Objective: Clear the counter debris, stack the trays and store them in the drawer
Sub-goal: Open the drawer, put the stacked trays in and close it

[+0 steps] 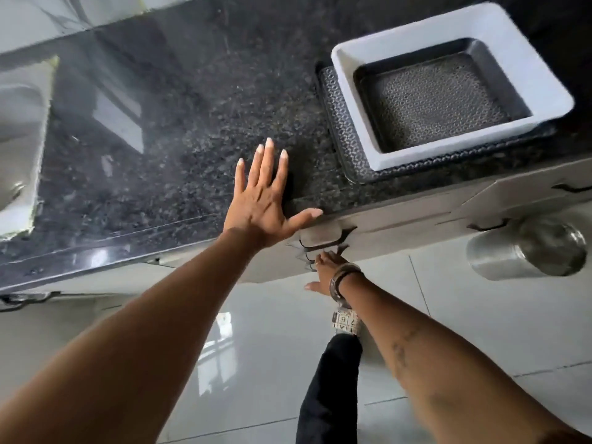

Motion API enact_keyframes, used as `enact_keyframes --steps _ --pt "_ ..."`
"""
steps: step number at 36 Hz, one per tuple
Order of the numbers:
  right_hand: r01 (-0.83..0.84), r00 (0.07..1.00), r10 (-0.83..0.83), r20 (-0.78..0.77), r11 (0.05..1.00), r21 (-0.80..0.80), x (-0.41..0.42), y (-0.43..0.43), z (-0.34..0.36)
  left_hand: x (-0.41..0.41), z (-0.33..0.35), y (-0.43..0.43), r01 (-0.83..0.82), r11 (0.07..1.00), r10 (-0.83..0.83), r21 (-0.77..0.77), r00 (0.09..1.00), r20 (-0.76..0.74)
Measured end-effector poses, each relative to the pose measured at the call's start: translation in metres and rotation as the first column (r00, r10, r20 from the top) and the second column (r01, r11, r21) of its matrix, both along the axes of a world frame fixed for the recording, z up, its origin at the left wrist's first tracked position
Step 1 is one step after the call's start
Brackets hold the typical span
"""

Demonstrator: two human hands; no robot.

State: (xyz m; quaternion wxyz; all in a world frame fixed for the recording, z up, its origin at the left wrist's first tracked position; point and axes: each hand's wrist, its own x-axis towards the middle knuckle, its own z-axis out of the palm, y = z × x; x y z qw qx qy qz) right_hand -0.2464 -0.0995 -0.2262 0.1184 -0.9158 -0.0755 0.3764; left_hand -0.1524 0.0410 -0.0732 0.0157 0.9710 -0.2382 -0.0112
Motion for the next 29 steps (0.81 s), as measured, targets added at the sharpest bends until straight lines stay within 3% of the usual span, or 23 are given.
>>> enact_keyframes --steps 7,12,18,27,29 --pt "-0.036 0.991 0.055 0.124 0.988 -0.149 -0.009 0.015 -0.041 0.002 -0.005 0.001 -0.024 1.0 0.024 -0.015 1.0 0.017" --pt "-0.032 0.999 0.031 -0.01 0.983 -0.179 -0.025 0.018 -0.028 0.002 -0.005 0.0 -0.026 1.0 0.027 -0.013 0.999 0.021" --pt "-0.055 0.992 0.037 -0.123 0.987 -0.152 -0.109 0.016 -0.014 0.0 0.0 -0.001 -0.029 0.999 0.029 0.029 1.0 -0.001" --pt "0.09 0.935 -0.116 -0.335 0.992 -0.093 -0.232 0.023 -0.002 -0.005 -0.001 -0.002 -0.062 0.997 0.063 0.052 0.998 -0.021" --pt "0.063 0.918 -0.093 -0.386 0.994 -0.089 -0.262 0.013 0.015 -0.015 0.01 -0.02 -0.025 0.998 0.031 0.063 0.996 -0.088"
